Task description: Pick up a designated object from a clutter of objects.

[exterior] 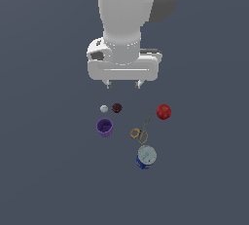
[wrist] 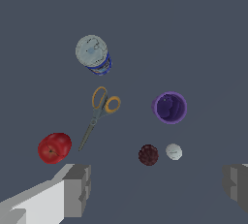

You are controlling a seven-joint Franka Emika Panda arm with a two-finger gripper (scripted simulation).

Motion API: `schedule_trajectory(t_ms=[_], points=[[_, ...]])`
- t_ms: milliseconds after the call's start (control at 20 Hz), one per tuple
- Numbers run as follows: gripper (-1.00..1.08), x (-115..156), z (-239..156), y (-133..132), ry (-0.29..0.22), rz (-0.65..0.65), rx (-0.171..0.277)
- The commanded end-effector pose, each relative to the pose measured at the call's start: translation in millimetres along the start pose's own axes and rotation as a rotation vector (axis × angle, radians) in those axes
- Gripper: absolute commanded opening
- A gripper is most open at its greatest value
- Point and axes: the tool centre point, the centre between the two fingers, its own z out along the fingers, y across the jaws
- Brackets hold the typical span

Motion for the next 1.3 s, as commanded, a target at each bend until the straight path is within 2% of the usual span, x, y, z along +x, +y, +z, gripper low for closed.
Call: schedule_trajectory(t_ms=[0,450,800,1250], points=[[1.0,0.0,0.0,0.0,0.0,0.0,0.0],[1.0,9.4,-22.9,5.6,0.046,0.026,0.017],[1.0,9.3,-22.2,5.3,0.045,0.024,0.017],[1.0,9.7,15.0,-26.0,0.036,-0.061,-0.003]])
